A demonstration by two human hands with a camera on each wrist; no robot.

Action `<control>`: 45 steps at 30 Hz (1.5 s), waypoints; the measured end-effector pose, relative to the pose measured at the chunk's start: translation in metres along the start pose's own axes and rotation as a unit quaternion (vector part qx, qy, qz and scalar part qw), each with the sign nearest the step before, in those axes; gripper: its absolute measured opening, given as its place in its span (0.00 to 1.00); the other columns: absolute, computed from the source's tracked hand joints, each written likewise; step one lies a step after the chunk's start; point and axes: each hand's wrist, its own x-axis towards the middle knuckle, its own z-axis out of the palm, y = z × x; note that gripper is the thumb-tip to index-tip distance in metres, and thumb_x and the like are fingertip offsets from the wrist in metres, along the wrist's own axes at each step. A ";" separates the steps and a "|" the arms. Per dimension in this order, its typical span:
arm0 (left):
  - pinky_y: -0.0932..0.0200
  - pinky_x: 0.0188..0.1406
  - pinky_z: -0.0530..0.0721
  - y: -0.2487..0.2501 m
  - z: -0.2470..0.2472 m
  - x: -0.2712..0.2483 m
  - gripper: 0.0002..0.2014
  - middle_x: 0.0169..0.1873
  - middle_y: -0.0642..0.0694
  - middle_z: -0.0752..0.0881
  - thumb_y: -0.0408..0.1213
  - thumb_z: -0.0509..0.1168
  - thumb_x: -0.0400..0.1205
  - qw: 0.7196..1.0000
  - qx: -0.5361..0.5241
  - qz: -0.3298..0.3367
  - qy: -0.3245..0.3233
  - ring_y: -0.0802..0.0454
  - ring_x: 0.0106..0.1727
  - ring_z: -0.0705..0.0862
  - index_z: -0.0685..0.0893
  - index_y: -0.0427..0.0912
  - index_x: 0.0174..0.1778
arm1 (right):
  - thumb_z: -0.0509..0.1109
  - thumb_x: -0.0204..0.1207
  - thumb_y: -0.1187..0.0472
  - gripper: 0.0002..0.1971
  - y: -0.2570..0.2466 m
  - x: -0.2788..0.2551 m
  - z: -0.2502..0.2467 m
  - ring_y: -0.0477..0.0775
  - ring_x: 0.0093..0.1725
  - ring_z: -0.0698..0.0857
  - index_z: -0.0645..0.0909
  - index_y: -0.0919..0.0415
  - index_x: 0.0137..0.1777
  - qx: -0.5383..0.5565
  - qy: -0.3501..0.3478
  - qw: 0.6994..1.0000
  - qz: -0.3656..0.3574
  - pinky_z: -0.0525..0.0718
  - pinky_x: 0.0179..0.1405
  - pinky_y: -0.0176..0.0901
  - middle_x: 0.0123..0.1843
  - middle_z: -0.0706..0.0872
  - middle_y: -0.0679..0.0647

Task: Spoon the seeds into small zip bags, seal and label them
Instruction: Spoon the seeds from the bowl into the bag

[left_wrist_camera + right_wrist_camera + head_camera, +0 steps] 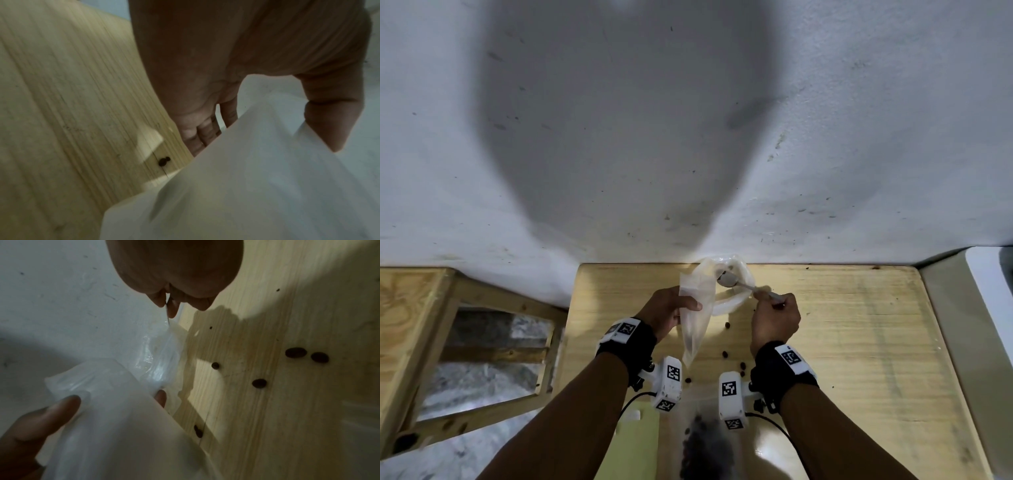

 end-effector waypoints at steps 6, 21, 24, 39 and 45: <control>0.59 0.38 0.84 0.002 -0.001 -0.002 0.27 0.39 0.40 0.88 0.33 0.75 0.49 1.000 0.003 -0.011 -0.018 0.45 0.42 0.87 0.87 0.33 0.47 | 0.81 0.66 0.60 0.16 0.006 0.007 -0.001 0.55 0.33 0.69 0.73 0.57 0.29 0.047 -0.047 0.994 0.089 0.71 0.33 0.49 0.31 0.72 0.54; 0.51 0.51 0.82 -0.004 -0.007 0.006 0.38 0.48 0.37 0.88 0.35 0.77 0.48 1.000 0.016 0.003 0.017 0.40 0.52 0.85 0.87 0.30 0.58 | 0.77 0.69 0.62 0.19 0.016 0.016 -0.023 0.55 0.35 0.66 0.69 0.52 0.28 0.068 -0.084 0.993 0.047 0.68 0.35 0.49 0.31 0.69 0.53; 0.52 0.51 0.83 -0.005 -0.006 0.007 0.37 0.47 0.38 0.89 0.35 0.76 0.46 0.999 0.027 0.006 0.019 0.40 0.52 0.86 0.88 0.31 0.56 | 0.77 0.71 0.65 0.20 0.013 0.015 -0.027 0.52 0.32 0.67 0.67 0.55 0.29 0.047 -0.073 0.996 -0.002 0.69 0.36 0.47 0.28 0.69 0.48; 0.41 0.70 0.80 -0.014 -0.005 0.007 0.42 0.58 0.50 0.89 0.44 0.82 0.46 0.973 0.230 0.003 0.022 0.49 0.62 0.85 0.87 0.52 0.62 | 0.78 0.70 0.66 0.17 0.024 0.003 -0.012 0.51 0.31 0.70 0.70 0.58 0.31 0.029 -0.075 0.997 -0.003 0.72 0.35 0.45 0.29 0.74 0.50; 0.43 0.67 0.81 -0.012 -0.003 0.006 0.40 0.58 0.51 0.89 0.46 0.80 0.47 0.964 0.266 0.021 0.005 0.49 0.61 0.86 0.87 0.52 0.61 | 0.78 0.69 0.63 0.19 0.033 0.000 -0.007 0.52 0.31 0.68 0.68 0.54 0.28 0.033 -0.091 0.995 0.013 0.71 0.35 0.49 0.27 0.71 0.49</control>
